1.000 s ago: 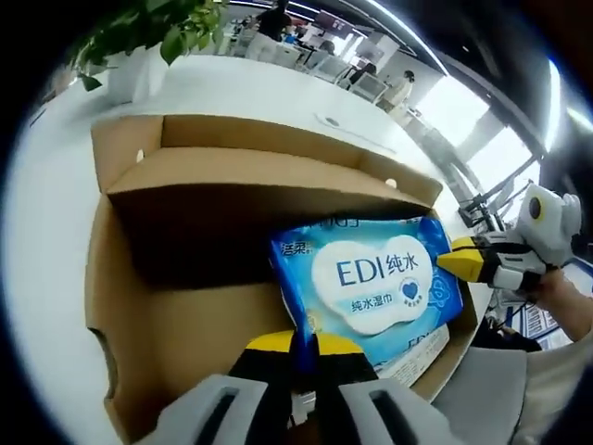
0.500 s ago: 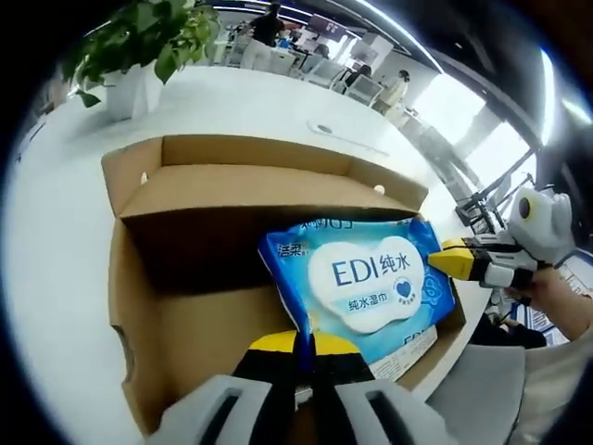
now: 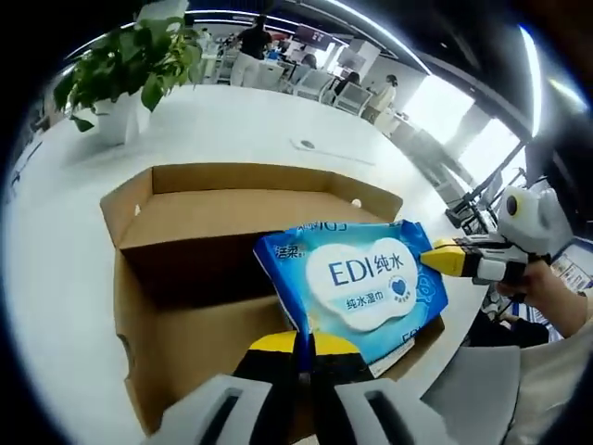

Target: Operate the shoe box by opening the lid, removing the specified soft item, and placing it in the target area until the item is outside and the box remains undamaged.

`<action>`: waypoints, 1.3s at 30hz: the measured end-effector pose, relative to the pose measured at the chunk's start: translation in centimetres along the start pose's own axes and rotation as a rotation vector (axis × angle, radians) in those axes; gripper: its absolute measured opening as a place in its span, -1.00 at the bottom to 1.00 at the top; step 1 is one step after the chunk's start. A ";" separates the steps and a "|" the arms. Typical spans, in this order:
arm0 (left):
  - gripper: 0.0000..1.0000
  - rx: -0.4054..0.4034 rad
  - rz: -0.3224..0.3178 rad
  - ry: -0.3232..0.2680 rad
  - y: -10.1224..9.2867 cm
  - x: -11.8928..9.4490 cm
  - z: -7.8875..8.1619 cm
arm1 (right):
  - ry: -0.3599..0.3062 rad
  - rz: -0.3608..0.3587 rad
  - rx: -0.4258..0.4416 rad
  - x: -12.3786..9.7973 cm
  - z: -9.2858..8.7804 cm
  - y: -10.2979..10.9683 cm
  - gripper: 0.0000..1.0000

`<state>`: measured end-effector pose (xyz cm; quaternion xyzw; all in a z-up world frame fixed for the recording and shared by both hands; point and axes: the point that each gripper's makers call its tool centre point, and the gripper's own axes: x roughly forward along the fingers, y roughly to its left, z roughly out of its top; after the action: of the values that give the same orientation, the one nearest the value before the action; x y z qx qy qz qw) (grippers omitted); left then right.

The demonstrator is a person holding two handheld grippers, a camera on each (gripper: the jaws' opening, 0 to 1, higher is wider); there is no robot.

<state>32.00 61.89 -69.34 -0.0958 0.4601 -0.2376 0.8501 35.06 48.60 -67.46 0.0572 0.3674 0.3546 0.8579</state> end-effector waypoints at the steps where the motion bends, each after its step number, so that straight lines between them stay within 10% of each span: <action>1: -0.96 0.003 0.001 -0.002 -0.3 0.0 0.1 | -0.001 0.000 0.001 -0.1 0.0 0.0 -1.00; 39: -0.97 0.083 -0.094 -0.079 -10.8 3.1 3.7 | -0.050 -0.086 0.089 -8.3 0.6 -8.2 -1.00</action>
<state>33.12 50.79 -65.45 -0.0913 0.4107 -0.2924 0.8588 36.11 37.20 -65.10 0.0883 0.3634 0.2993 0.8778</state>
